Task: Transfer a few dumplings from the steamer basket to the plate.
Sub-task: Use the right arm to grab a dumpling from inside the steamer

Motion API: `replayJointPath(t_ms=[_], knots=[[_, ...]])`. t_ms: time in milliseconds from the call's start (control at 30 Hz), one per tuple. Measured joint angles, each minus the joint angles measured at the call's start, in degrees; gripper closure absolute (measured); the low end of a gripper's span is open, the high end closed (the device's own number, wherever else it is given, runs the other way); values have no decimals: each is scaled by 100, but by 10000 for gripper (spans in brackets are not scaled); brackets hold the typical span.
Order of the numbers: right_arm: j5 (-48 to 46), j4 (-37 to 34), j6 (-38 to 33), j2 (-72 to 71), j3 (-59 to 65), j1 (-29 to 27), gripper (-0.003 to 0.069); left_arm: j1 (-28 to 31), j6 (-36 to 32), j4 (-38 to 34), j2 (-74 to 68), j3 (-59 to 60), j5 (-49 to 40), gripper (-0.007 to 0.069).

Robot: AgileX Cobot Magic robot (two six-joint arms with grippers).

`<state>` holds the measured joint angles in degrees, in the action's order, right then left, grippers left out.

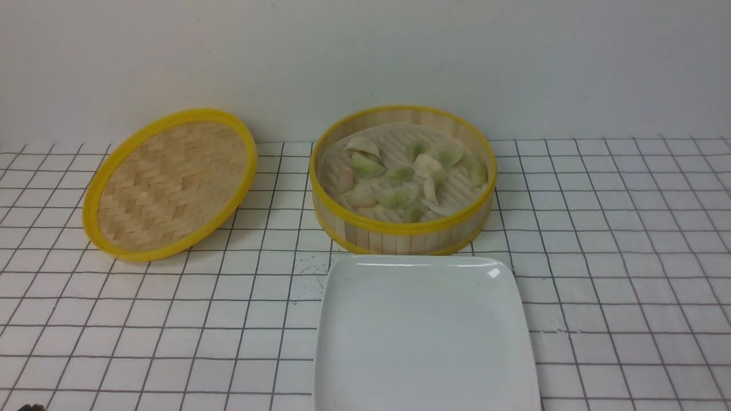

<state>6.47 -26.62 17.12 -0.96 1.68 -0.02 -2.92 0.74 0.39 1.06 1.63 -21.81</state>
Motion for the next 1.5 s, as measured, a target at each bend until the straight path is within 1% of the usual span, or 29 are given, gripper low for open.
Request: replayJointPath(t_ms=[200, 300, 400, 467, 533, 567, 600, 633, 667, 700, 733, 767, 833, 900, 1000, 1067, 1100, 1133, 1200, 1233, 1267, 1333, 1400, 1467, 1500], knots=[[352, -169, 0, 0, 0, 0, 673, 0, 0, 0, 0, 0, 0, 631], [99, -130, 0, 8, -310, 0, 673, 0, -74, 109, 0, 0, 0, 631], [-451, 413, -202, 347, -1348, 0, 673, 0, -242, 348, 0, 0, -6, 631], [-849, 819, -376, 842, -2135, 0, 673, 0, -248, 388, 0, 0, -6, 631], [-1331, 1072, -441, 1443, -2889, 0, 673, 0, -265, 410, 0, 0, -6, 631], [-1392, 1128, -442, 1517, -2977, 0, 673, 0, -263, 416, 0, 0, -6, 631], [-1816, 1281, -496, 2071, -3588, 0, 673, 0, -263, 416, 0, 0, 9, 631], [-2054, 1352, -517, 2239, -3853, 0, 673, 0, -263, 397, 0, 5, 44, 631], [-2768, 1501, -656, 2933, -4475, 0, 673, 0, -175, 236, 0, 10, 278, 631], [-3270, 1552, -786, 3376, -4915, 0, 673, 0, -23, 22, 0, 10, 584, 631], [-3479, 1559, -845, 3554, -5088, 0, 673, 0, -23, -39, 0, 10, 642, 631], [-4333, 1577, -1094, 4247, -5771, 0, 673, 0, 267, -482, 0, 10, 1061, 631], [-5350, 1516, -1370, 5057, -6559, 0, 673, 0, 668, -1131, 0, 10, 1640, 631], [-6127, 1356, -1575, 5743, -7203, 0, 673, 0, 902, -1547, 0, 10, 1994, 631], [-7115, 1103, -1771, 6876, -8255, 0, 673, 0, 1058, -2228, 0, 10, 2624, 631], [-7370, 1001, -1803, 7276, -8623, 11, 673, 0, 1128, -2488, 0, 10, 3032, 631], [-7577, 977, -1852, 7669, -9033, 67, 673, 0, 1185, -2663, 0, 10, 3345, 631], [-7681, 971, -1874, 7990, -9202, 145, 671, 0, 1216, -2726, 0, -5, 3462, 631], [-7812, 1024, -1921, 8612, -9854, 368, 670, 0, 1234, -2810, -57, -285, 3175, 631], [-7813, 1033, -1921, 8674, -9854, 395, 670, 0, 1234, -2810, -75, -332, 3117, 631], [-7827, 1142, -1932, 9150, -10262, 596, 669, 0, 1221, -2750, -320, -813, 2470, 631], [-7827, 1252, -1932, 9646, -10674, 803, 669, 0, 1156, -2578, -742, -1513, 1501, 631], [-7827, 1355, -1877, 10223, -11137, 1026, 665, 0, 974, -2289, -1719, -2595, -3, 631], [-7827, 1369, -1846, 10554, -11381, 1152, 662, 0, 812, -2139, -2351, -3339, -1078, 631], [-7827, 1378, -1846, 10592, -11409, 1167, 661, 0, 768, -2111, -2629, -3525, -1341, 631]])
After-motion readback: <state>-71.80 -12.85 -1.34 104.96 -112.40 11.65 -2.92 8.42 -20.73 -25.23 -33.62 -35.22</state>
